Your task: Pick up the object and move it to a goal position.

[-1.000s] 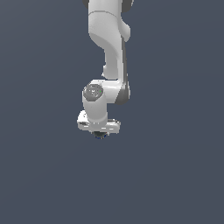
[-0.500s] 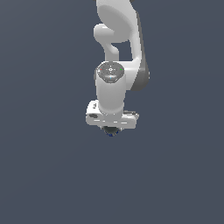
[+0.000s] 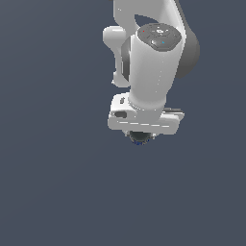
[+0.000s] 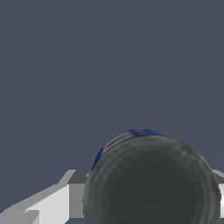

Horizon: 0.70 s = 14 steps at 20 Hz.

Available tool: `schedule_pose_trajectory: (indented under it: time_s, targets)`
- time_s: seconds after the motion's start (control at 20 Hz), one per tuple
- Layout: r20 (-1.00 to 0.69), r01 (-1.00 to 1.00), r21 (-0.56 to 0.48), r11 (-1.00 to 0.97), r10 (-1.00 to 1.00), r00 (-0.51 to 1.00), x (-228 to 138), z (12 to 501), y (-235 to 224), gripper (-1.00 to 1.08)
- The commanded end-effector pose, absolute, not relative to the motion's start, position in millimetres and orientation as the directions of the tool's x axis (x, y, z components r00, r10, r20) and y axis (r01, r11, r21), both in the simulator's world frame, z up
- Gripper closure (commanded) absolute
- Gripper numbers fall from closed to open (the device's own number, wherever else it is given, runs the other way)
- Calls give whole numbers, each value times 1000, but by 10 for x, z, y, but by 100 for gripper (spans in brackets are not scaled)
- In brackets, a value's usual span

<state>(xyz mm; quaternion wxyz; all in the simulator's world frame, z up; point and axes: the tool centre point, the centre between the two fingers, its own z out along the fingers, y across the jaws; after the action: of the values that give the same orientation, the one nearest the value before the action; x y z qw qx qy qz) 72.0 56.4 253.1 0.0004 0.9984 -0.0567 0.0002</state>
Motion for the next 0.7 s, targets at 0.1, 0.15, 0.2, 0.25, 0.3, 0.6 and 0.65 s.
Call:
schedule_pose_trajectory:
  time_s: [0.1,0.15,0.2,0.25,0.3,0.6,0.65]
  targets:
    - [0,-114,1,-993,-114,993,824,2827,748,108]
    - [0,-114,1,-993,-114,993,843,2875,780,108]
    - [0,-114,1,-993,-114,993,860,2919,808,108]
    - [0,-114,1,-993,-114,993,876,2957,833,108]
    - [0,-114,1,-993,-114,993,890,2992,855,108]
    - [0,-114,0,-993,-114,993,950,3129,943,108]
    - [0,-114,0,-993,-114,993,956,3141,951,108]
